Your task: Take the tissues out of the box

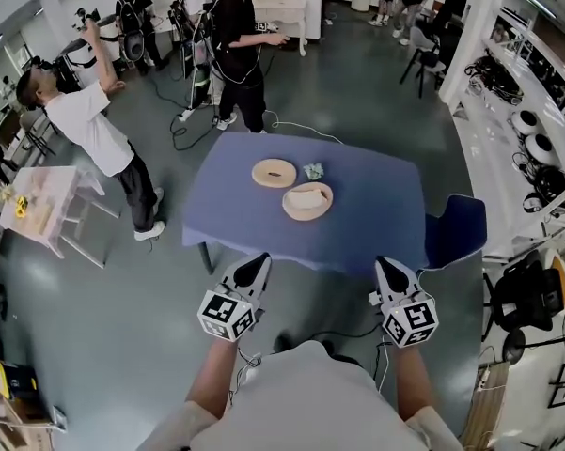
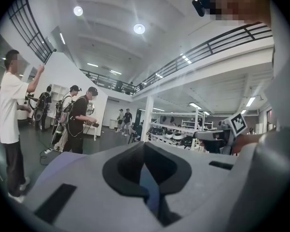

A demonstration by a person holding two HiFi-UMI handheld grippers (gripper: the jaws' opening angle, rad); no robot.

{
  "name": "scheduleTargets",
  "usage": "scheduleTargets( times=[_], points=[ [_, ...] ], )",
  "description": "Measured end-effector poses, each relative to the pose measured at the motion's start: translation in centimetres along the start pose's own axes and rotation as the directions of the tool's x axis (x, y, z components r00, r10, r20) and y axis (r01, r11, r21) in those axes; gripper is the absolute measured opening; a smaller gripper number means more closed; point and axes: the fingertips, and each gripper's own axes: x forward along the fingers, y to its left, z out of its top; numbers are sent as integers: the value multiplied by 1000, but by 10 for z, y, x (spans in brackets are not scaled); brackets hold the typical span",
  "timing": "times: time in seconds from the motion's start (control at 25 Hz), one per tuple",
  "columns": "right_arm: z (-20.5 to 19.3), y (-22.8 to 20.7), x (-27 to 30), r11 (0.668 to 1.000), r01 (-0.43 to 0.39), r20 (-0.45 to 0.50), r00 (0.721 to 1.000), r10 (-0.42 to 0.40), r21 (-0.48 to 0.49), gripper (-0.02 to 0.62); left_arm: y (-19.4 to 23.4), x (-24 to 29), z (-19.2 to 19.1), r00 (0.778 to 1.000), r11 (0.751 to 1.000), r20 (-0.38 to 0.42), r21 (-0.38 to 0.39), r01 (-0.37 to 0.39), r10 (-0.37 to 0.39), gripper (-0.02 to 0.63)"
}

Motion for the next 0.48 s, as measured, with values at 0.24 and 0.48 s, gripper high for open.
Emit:
scheduleTargets(
  times=[0.24, 0.48],
  points=[
    [-6, 9, 0, 1000, 2, -12, 1000, -2, -3, 32, 2, -6, -7, 1000, 1000, -5, -8, 7, -7, 8],
    [-6, 25, 6, 1000, 18, -6, 1000, -18, 2, 34, 13, -15, -9, 1000, 1000, -9, -9, 29, -29, 8]
  ],
)
